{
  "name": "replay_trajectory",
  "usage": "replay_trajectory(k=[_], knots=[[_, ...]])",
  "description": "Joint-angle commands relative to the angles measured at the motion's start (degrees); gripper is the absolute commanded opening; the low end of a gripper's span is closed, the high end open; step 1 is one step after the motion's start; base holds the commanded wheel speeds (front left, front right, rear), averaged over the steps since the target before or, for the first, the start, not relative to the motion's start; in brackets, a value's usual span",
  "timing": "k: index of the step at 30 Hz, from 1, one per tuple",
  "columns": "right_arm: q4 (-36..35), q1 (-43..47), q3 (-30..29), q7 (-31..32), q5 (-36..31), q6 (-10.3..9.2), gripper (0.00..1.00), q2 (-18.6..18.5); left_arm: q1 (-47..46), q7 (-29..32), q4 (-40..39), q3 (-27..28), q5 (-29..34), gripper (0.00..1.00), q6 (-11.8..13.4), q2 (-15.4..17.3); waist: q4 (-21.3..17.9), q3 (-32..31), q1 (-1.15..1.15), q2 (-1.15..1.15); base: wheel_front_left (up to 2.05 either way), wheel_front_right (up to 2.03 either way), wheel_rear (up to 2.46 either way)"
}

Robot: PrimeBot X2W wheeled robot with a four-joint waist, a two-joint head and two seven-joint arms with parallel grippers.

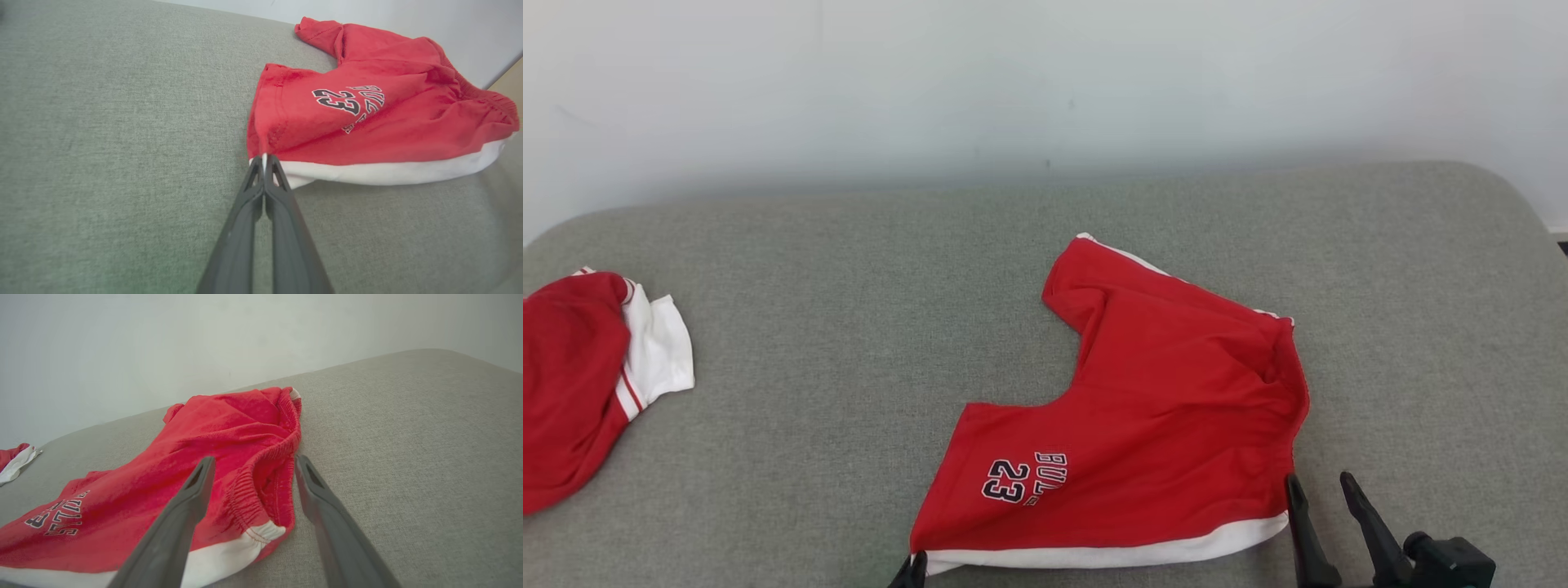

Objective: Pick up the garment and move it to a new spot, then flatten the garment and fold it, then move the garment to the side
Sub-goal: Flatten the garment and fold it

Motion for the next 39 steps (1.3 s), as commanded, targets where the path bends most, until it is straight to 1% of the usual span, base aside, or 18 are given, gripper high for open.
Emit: replay_trajectory(k=[1, 4, 8, 11, 15, 17, 21, 25, 27, 31, 32, 33, 34, 35, 36, 37, 39], knots=[[0.30, 0.83, 0.69, -0.02, 0.42, -0.13, 1.00, -1.21, 0.39, -0.17, 0.08, 0.13, 0.54, 1.00, 0.09, -0.14, 0.38, -0.69, 0.01, 0.00, 0.00, 0.00, 0.00], [1.20, 1.37, 4.70, -0.02, 1.13, -0.13, 1.00, -5.12, 0.62, -0.17, 0.16, 0.22, 0.67, 1.00, 0.08, -0.27, 0.61, -1.32, 0.01, 0.00, 0.00, 0.00, 0.00], [2.28, 1.12, 9.55, -0.02, 2.66, -0.13, 1.00, -10.75, 1.37, -0.17, -0.14, 0.51, 0.89, 1.00, 0.09, 1.01, 0.64, -1.88, 0.01, 0.00, 0.00, 0.00, 0.00], [2.82, 0.19, 12.52, -0.02, 4.46, -0.13, 1.00, -14.15, 1.30, -0.17, -0.18, 0.66, 1.06, 1.00, 0.08, 1.78, 0.65, -1.72, 0.01, 0.00, 0.00, 0.00, 0.00], [4.26, -1.60, 17.72, -0.02, 6.58, -0.13, 1.00, -19.23, -0.40, -0.17, 0.62, -0.69, 0.85, 1.00, 0.08, 3.10, 0.47, -1.00, 0.01, 0.00, 0.00, 0.00, 0.00], [5.21, -3.17, 20.52, -0.02, 7.57, -0.13, 1.00, -21.18, -1.28, -0.17, 1.40, -1.62, 0.34, 1.00, 0.09, 3.79, 0.28, -0.69, 0.01, 0.00, 0.00, 0.00, 0.00], [7.08, -6.51, 24.62, -0.02, 9.76, -0.13, 1.00, -23.65, -3.28, -0.17, 3.06, -4.64, -1.14, 1.00, 0.09, 5.38, -0.02, -0.17, 0.01, 0.00, 0.00, 0.00, 0.00], [8.89, -9.52, 27.80, -0.02, 11.50, -0.13, 1.00, -25.23, -4.73, -0.17, 4.07, -7.72, -2.83, 1.00, 0.09, 6.50, 0.12, 0.32, 0.01, 0.00, 0.00, 0.00, 0.00], [9.63, -10.60, 29.19, -0.02, 12.68, -0.13, 1.00, -25.81, -5.45, -0.17, 4.74, -9.37, -3.95, 1.00, 0.08, 6.70, 0.24, 0.47, 0.01, 0.00, 0.00, 0.00, 0.00], [11.11, -12.61, 33.86, -0.02, 14.95, -0.13, 1.00, -27.29, -6.96, -0.17, 6.89, -12.44, -6.51, 1.00, 0.09, 6.69, 0.54, 0.66, 0.01, 0.00, 0.00, 0.00, 0.00], [11.44, -13.02, 35.49, 0.01, 15.82, -0.13, 1.00, -27.60, -7.29, -0.17, 7.61, -13.24, -7.28, 0.91, 0.08, 6.66, 0.60, 0.68, 0.01, 0.00, 0.00, 0.00, 0.00], [12.05, -13.51, 37.00, 0.14, 16.76, -0.13, 0.83, -27.91, -7.69, -0.17, 8.38, -14.17, -8.36, 0.45, 0.09, 6.54, 0.70, 0.67, 0.01, 0.00, 0.00, 0.00, 0.00], [12.56, -14.02, 38.22, 0.23, 17.66, -0.13, 0.37, -28.29, -8.33, -0.17, 8.96, -14.82, -9.27, 0.00, 0.09, 6.56, 0.82, 0.65, 0.01, 0.00, 0.00, 0.00, 0.00], [12.56, -14.02, 38.22, 0.23, 17.66, -0.13, 0.37, -28.29, -8.33, -0.17, 8.96, -14.82, -9.27, 0.00, 0.09, 6.56, 0.82, 0.65, 0.01, 0.00, 0.00, 0.00, 0.00], [12.64, -14.59, 39.68, 0.18, 18.44, -0.13, 0.16, -28.53, -8.88, -0.17, 9.51, -15.50, -9.69, 0.00, 0.09, 6.68, 0.94, 0.61, 0.01, 0.00, 0.00, 0.00, 0.00], [12.79, -15.19, 40.47, 0.12, 19.15, -0.13, 0.00, -28.81, -9.24, -0.17, 9.93, -16.00, -10.36, 0.00, 0.09, 6.65, 1.02, 0.56, 0.01, 0.00, 0.00, 0.00, 0.00], [13.10, -15.92, 41.69, 0.03, 20.47, -0.13, 0.00, -29.15, -9.77, -0.17, 10.21, -16.45, -11.72, 0.00, 0.08, 6.46, 1.13, 0.45, 0.01, 0.00, 0.00, 0.00, 0.00]])
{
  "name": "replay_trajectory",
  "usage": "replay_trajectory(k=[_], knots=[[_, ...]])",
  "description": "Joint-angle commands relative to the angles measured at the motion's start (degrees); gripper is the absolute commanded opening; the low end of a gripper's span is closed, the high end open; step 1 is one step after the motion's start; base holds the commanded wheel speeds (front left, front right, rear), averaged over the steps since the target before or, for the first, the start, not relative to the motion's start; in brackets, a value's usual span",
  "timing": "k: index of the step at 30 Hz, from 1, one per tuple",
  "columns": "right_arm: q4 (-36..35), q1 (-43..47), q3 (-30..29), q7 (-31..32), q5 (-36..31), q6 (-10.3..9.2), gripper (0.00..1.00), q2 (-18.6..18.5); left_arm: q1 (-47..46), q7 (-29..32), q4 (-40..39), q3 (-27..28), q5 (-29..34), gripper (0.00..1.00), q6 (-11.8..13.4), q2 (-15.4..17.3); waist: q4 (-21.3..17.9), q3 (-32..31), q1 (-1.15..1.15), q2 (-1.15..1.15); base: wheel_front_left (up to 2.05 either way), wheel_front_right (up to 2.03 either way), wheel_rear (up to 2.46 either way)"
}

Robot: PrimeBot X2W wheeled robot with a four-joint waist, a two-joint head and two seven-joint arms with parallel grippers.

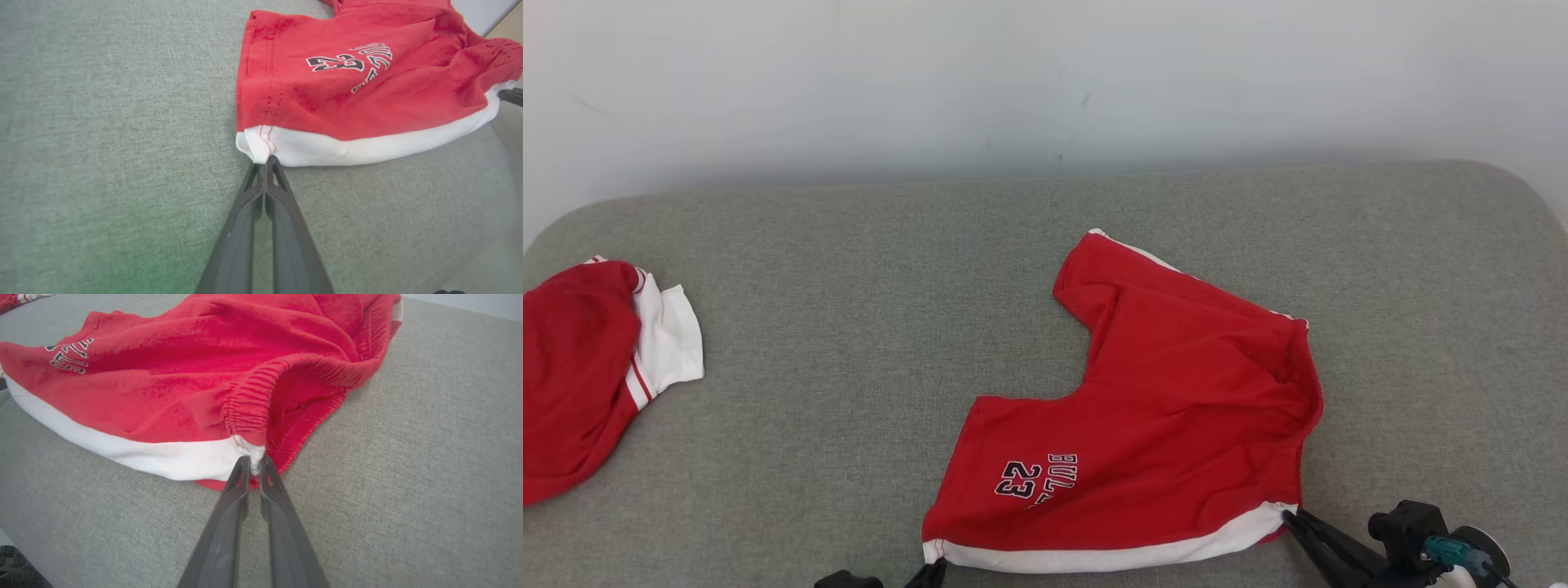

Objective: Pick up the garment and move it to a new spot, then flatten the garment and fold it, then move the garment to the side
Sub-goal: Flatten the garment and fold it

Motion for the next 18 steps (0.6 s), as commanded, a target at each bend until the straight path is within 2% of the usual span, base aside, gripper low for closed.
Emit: replay_trajectory(k=[1, 7, 15, 16, 18], knots=[[0.02, -0.21, 0.50, -0.15, 0.08, -0.13, 0.00, -0.34, -0.47, -0.17, 0.22, -0.26, -0.45, 0.00, 0.07, 0.10, 0.04, -0.06, 0.00, 0.00, 0.00, 0.00, 0.00], [-1.77, -0.53, 1.09, -0.17, 1.17, -0.13, 0.00, -1.17, 0.50, -0.17, -0.81, 0.17, -1.44, 0.00, 0.07, 0.91, -0.20, -0.54, 0.00, 0.00, 0.00, 0.00, 0.00], [-8.29, 4.93, -4.38, -0.17, 0.01, -0.13, 0.00, -0.54, 5.13, -0.17, -8.02, 7.39, 0.73, 0.00, 0.07, -0.03, -0.27, -0.78, 0.00, 0.00, 0.00, 0.00, 0.00], [-12.80, 3.27, -7.34, -0.17, -0.48, -0.13, 0.00, 0.11, 2.31, -0.18, -13.82, 10.16, 3.66, 0.00, 0.07, 1.35, -0.76, -0.64, 0.00, 0.00, 0.00, 0.00, 0.00], [-16.46, -2.18, -9.25, -0.17, 1.81, -0.13, 0.00, -0.38, -5.48, -0.17, -18.05, 9.30, 5.68, 0.00, 0.07, 4.77, -1.38, 0.74, 0.00, 0.00, 0.00, 0.00, 0.00]])
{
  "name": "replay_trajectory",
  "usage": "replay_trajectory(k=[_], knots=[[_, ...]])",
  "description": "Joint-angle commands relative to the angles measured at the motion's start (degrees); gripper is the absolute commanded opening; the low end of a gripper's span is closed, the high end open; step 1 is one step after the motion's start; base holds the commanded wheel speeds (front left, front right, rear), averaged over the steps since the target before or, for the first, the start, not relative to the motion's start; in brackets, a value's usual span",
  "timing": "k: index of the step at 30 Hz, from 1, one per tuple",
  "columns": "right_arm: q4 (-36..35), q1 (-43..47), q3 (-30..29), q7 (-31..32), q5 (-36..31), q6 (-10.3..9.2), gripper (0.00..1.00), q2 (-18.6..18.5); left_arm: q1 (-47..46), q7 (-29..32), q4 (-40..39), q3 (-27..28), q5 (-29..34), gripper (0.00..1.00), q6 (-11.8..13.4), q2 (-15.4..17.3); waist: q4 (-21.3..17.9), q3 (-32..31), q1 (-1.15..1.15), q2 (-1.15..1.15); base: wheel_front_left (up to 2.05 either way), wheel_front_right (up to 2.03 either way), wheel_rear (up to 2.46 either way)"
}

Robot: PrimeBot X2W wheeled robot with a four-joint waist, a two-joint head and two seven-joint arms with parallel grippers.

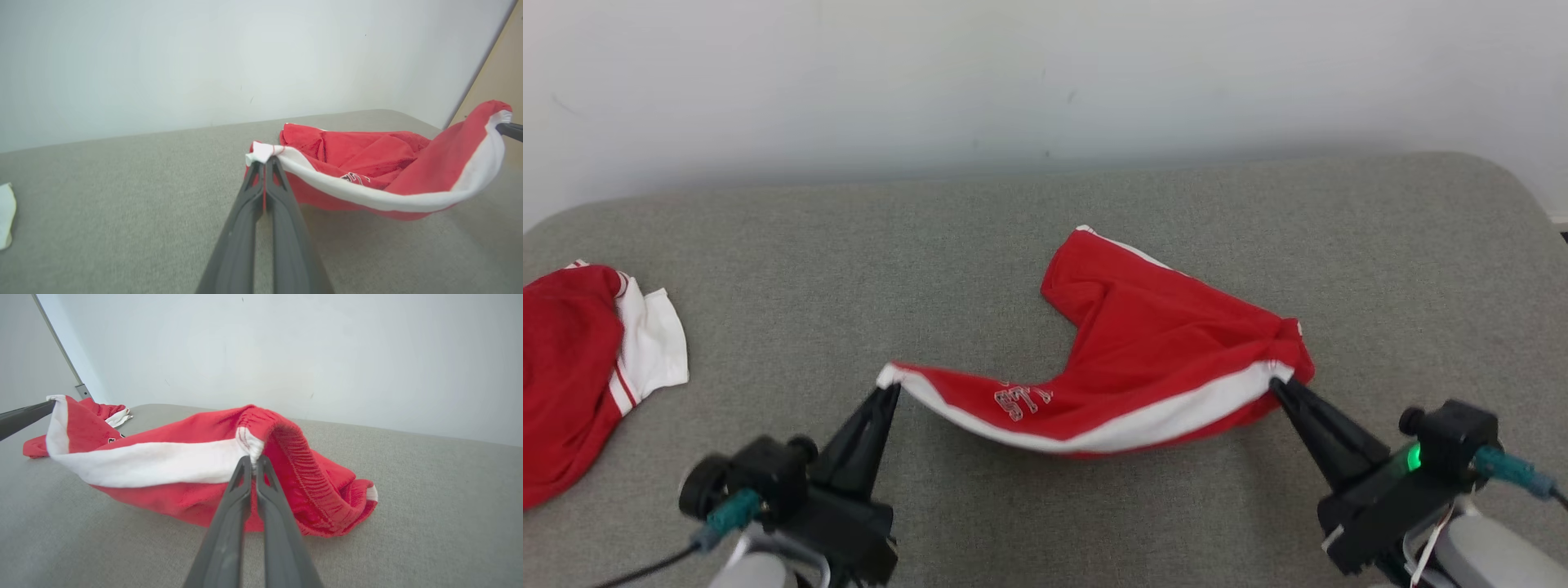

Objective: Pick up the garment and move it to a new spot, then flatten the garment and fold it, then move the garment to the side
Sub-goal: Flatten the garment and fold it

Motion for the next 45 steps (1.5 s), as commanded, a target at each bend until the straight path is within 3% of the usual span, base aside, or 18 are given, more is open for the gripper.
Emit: replay_trajectory(k=[1, 7, 12, 15, 24, 29, 35, 40, 45], knots=[[-1.47, -7.39, -0.33, -0.03, 2.84, -0.13, 0.00, -1.01, -10.71, 0.85, -1.54, -2.96, -0.28, 0.00, 0.09, 3.77, -0.65, 2.77, 0.00, 0.00, 0.00, 0.00, 0.00], [0.27, -24.09, -1.09, 2.16, 9.37, -0.13, 0.00, -0.12, -32.26, 6.63, -0.59, -7.53, -4.75, 0.00, 0.09, 8.60, -1.56, 9.21, 0.00, 0.00, 0.00, 0.00, 0.00], [4.98, -41.73, -1.82, 7.27, 13.91, -0.13, 0.00, 2.20, -50.65, 10.75, 5.33, -9.69, -10.04, 0.00, 0.09, 10.12, -2.28, 15.57, 0.00, 0.00, 0.00, 0.00, 0.00], [8.34, -51.92, -1.96, 10.06, 15.66, -0.13, 0.00, 4.09, -60.87, 12.23, 8.59, -12.40, -9.64, 0.00, 0.09, 11.40, -2.51, 18.70, 0.00, 0.00, 0.00, 0.00, 0.00], [22.15, -76.41, -2.16, 15.35, 18.20, -0.13, 0.00, 8.93, -86.33, 12.59, 19.23, -14.01, -11.69, 0.00, 0.09, 10.11, -2.46, 25.40, 0.00, 0.00, 0.00, 0.00, 0.00], [26.64, -83.93, 0.56, 14.09, 17.35, -0.13, 0.00, 10.16, -93.67, 11.58, 23.81, -16.97, -12.44, 0.00, 0.09, 8.84, -2.58, 28.10, 0.00, 0.00, 0.00, 0.00, 0.00], [28.92, -86.27, 3.90, 12.59, 19.01, -0.13, 0.00, 9.70, -96.99, 9.23, 27.41, -20.45, -14.53, 0.00, 0.09, 8.66, -2.71, 30.45, 0.00, 0.00, 0.00, 0.00, 0.00], [28.17, -83.27, 7.23, 10.58, 21.37, -0.13, 0.00, 8.12, -94.10, 4.38, 27.82, -22.78, -16.68, 0.00, 0.09, 8.85, -2.41, 30.51, 0.00, 0.00, 0.00, 0.00, 0.00], [21.58, -75.35, 12.07, 6.99, 24.57, -0.13, 0.00, 4.00, -85.74, 0.52, 25.07, -22.30, -18.21, 0.00, 0.16, 9.87, -2.32, 28.20, 0.00, 0.00, 0.00, 0.00, 0.00]])
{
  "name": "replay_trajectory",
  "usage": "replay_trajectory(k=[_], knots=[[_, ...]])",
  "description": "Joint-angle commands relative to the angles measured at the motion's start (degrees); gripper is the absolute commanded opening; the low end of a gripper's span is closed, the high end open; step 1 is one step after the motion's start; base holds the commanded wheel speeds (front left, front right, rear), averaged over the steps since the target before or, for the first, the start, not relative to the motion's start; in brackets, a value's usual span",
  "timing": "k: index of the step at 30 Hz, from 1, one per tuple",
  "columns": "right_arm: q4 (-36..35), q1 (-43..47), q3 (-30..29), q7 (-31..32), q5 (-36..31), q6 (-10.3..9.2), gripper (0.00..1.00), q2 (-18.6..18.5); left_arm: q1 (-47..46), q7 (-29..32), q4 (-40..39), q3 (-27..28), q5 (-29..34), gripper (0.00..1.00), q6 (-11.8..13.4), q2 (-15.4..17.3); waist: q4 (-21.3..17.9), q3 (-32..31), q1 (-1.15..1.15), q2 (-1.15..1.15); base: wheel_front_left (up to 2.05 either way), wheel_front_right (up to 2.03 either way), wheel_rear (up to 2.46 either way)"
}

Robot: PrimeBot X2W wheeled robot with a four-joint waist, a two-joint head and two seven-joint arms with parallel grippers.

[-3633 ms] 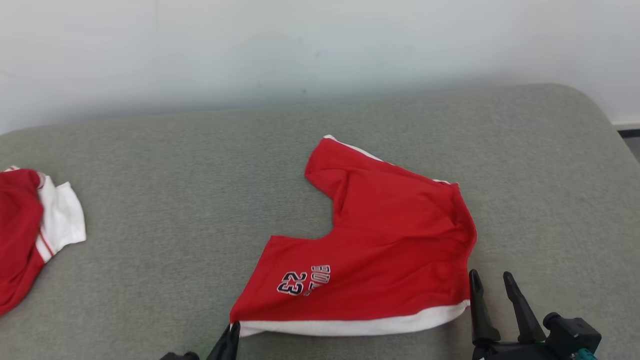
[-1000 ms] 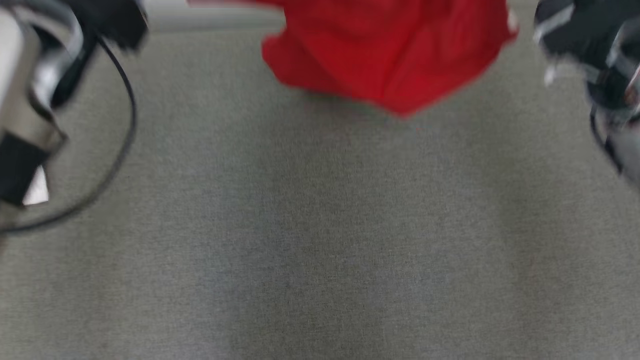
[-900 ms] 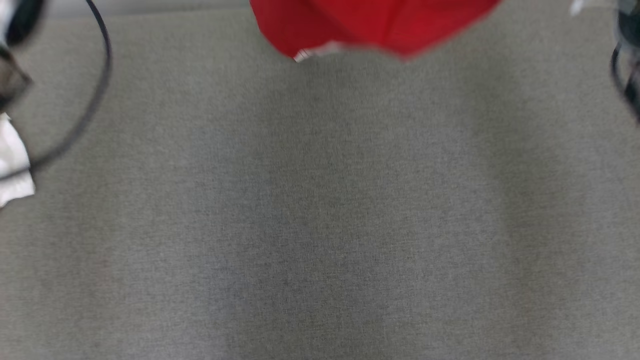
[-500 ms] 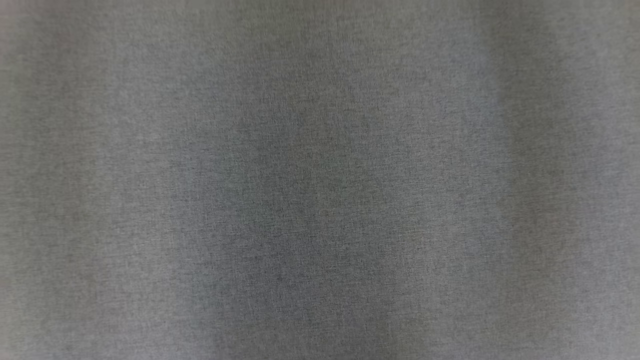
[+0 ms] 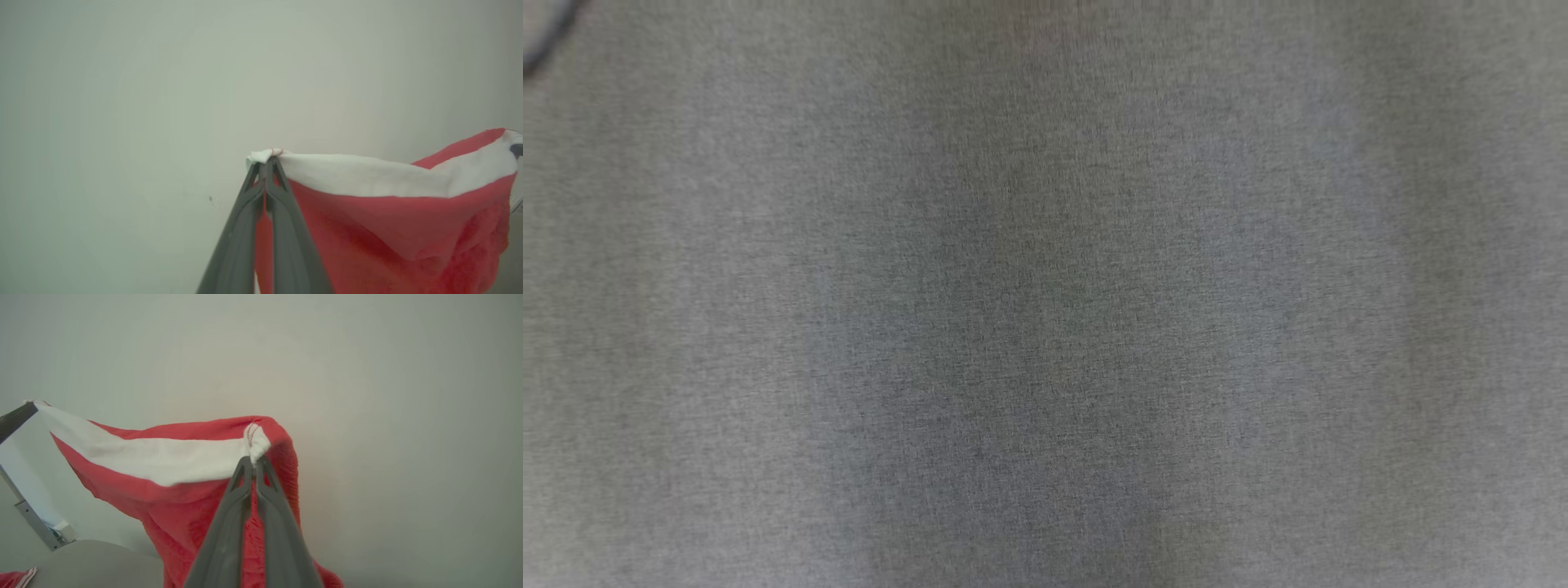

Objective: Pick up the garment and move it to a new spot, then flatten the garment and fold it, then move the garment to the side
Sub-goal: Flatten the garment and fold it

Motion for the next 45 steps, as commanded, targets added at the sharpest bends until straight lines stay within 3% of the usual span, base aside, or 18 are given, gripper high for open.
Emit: replay_trajectory(k=[1, 4, 10, 11, 13, 18, 21, 26, 32, 45], knots=[[-2.11, 3.80, 1.14, -1.25, 1.54, -0.13, 0.00, -1.51, 4.10, -0.65, -1.48, 0.69, -0.44, 0.00, 0.57, 0.41, 0.04, -1.87, 0.00, -0.01, 0.00, 0.00, 0.00], [-7.19, 11.75, 3.19, -3.13, 5.24, -0.13, 0.00, -4.77, 14.04, -1.04, -8.08, 1.79, -0.34, 0.00, 2.76, 1.03, 0.01, -4.48, 0.00, -0.01, 0.00, 0.00, 0.00], [-15.77, 28.38, 5.27, -6.35, 9.41, -0.13, 0.00, -11.53, 38.51, -1.04, -27.62, 8.67, 0.00, 0.00, 10.95, 3.84, 0.32, -9.03, 0.00, -0.01, 0.00, 0.00, 0.00], [-15.77, 28.38, 5.27, -6.35, 9.41, -0.13, 0.00, -11.53, 38.51, -1.04, -27.62, 8.67, 0.00, 0.00, 10.95, 3.84, 0.32, -9.03, 0.00, -0.01, 0.00, 0.00, 0.00], [-18.13, 33.87, 5.22, -7.08, 10.21, -0.13, 0.00, -13.25, 47.07, -1.05, -33.84, 11.32, 0.48, 0.00, 14.12, 4.42, 0.49, -10.36, 0.00, -0.01, 0.00, 0.00, 0.00], [-22.53, 46.34, 3.17, -7.64, 10.93, -0.13, 0.00, -14.82, 67.08, -1.06, -45.27, 16.54, 0.76, 0.00, 18.83, 3.48, 0.48, -13.13, 0.00, -0.01, 0.00, 0.00, 0.00], [-24.15, 52.87, 0.48, -7.66, 9.70, -0.13, 0.00, -14.25, 77.46, -1.06, -47.62, 19.12, 2.17, 0.00, 19.56, 2.00, 0.65, -14.71, 0.00, -0.01, 0.00, 0.00, 0.00], [-25.15, 62.83, -3.00, -7.68, 5.57, -0.13, 0.00, -13.70, 90.02, -1.07, -46.70, 22.80, 5.28, 0.00, 18.61, -2.47, 0.56, -17.48, 0.00, -0.01, 0.00, 0.00, 0.00], [-25.42, 73.51, -6.79, -7.68, 2.77, -0.14, 0.00, -11.41, 100.77, -1.07, -42.17, 26.52, 9.51, 0.00, 15.51, -7.99, 0.87, -20.86, 0.00, -0.01, 0.00, 0.00, 0.00], [-31.09, 93.05, -8.44, -7.63, 3.00, -0.16, 0.00, -11.28, 111.94, -1.08, -36.81, 34.85, 17.32, 0.00, 8.76, -11.90, 1.90, -26.29, 0.00, -0.01, 0.00, 0.00, 0.00]])
